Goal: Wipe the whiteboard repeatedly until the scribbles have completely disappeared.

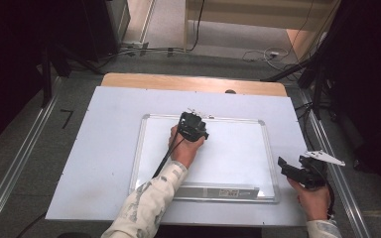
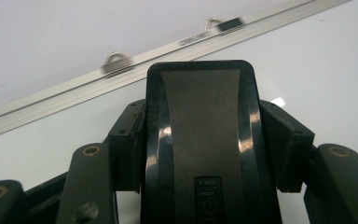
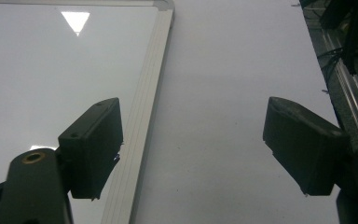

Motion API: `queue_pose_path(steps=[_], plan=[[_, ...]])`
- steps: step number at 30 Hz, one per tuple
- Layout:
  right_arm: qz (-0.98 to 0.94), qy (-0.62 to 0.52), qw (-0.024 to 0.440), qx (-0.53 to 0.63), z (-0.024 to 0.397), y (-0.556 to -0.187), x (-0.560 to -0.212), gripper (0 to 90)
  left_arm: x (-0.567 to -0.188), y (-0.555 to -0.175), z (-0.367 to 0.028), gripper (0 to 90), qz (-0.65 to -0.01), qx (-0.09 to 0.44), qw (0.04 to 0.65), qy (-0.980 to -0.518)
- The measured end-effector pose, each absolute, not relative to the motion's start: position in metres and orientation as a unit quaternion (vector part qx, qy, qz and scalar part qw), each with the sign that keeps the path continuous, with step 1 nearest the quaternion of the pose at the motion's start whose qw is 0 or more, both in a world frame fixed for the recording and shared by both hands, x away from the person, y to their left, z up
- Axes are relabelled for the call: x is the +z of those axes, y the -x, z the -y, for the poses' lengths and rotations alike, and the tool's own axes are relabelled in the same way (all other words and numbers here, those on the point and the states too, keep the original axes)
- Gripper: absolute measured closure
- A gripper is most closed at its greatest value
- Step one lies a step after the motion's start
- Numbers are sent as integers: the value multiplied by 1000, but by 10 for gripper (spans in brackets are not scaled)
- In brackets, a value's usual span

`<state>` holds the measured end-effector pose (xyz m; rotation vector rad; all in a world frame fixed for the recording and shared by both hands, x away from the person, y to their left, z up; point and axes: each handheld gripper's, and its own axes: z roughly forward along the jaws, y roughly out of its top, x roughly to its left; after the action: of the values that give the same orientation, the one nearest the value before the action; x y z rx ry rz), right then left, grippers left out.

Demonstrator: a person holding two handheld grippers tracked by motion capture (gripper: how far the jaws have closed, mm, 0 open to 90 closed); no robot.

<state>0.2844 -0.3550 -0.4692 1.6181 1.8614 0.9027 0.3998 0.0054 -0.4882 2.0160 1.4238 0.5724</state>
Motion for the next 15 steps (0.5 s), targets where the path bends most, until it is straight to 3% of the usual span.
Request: queue_pose_path(steps=[15], plan=[[-685,-597,254,332,355,-284,-470,189,-489,-396,-46,407,-560,224,295,-741]])
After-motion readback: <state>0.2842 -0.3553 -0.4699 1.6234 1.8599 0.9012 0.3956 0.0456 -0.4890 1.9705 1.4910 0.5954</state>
